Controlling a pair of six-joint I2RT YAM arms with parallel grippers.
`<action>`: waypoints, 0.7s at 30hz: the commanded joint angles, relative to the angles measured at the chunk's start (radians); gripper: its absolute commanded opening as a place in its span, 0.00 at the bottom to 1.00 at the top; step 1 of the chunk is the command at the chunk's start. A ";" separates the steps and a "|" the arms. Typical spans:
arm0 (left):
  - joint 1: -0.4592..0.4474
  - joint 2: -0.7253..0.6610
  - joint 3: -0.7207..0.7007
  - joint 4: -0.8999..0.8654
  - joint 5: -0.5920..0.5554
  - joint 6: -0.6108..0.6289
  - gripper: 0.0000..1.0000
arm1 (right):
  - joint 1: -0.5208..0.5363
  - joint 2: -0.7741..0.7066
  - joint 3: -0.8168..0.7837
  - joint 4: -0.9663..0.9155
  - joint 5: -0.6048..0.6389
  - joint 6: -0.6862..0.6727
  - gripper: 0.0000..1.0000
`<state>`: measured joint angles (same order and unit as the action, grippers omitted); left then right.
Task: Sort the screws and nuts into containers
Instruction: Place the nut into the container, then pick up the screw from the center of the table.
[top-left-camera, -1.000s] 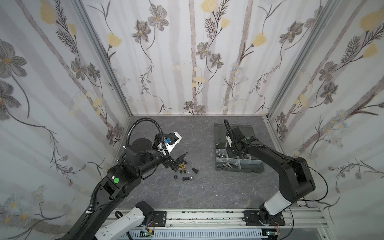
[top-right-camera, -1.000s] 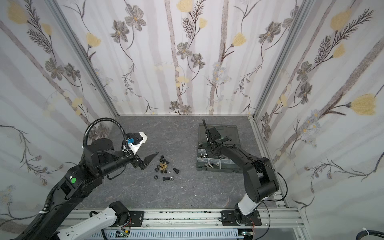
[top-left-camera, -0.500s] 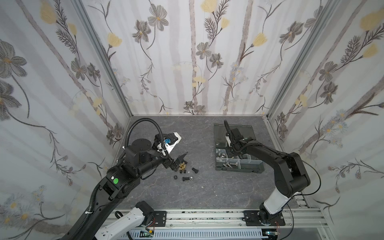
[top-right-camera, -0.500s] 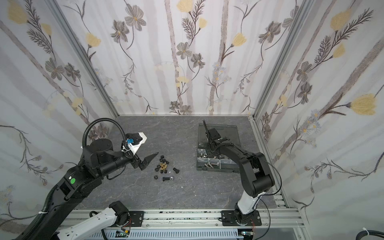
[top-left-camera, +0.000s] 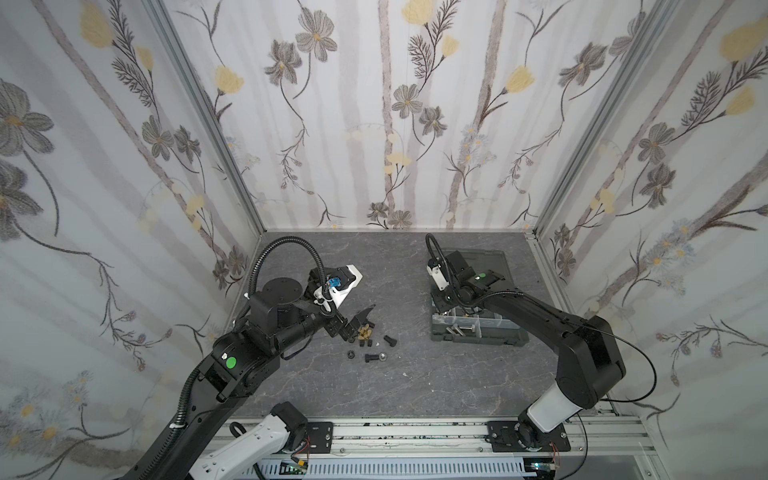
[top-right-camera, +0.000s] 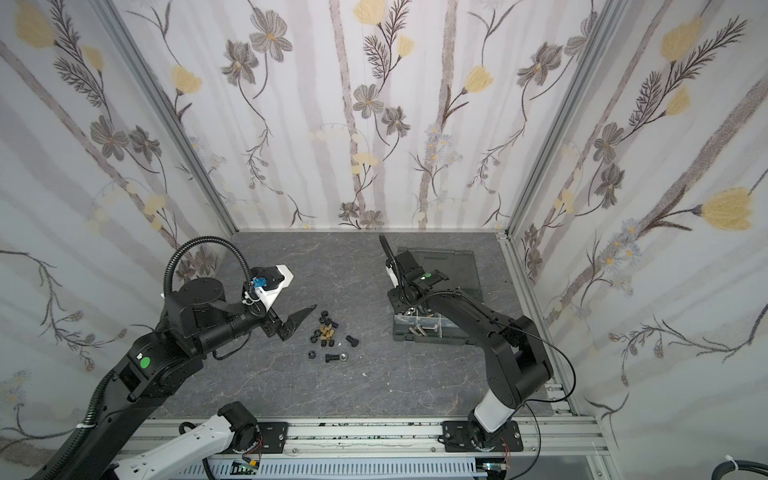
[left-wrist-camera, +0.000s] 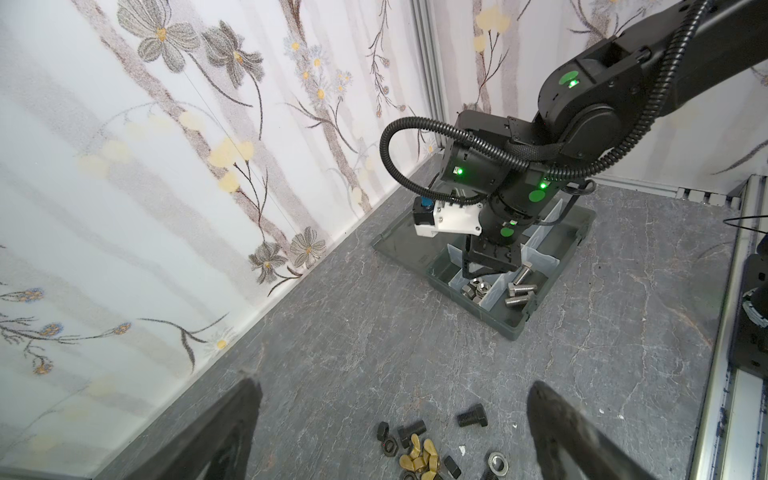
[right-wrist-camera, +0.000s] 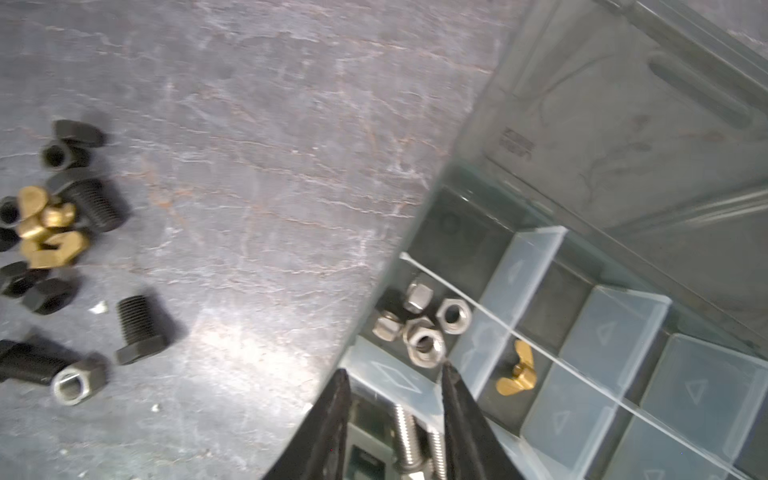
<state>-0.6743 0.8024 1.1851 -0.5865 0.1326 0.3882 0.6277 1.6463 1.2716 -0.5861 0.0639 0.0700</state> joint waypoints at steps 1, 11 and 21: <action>-0.001 -0.005 0.002 0.024 0.005 0.001 1.00 | 0.069 0.033 0.027 -0.006 -0.036 -0.013 0.40; -0.001 -0.016 0.001 0.023 0.006 0.001 1.00 | 0.284 0.211 0.127 0.023 -0.105 -0.016 0.50; -0.001 -0.024 -0.002 0.021 0.003 0.002 1.00 | 0.332 0.329 0.181 0.015 -0.103 -0.006 0.58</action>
<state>-0.6746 0.7811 1.1847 -0.5865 0.1322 0.3882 0.9611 1.9583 1.4418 -0.5613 -0.0486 0.0628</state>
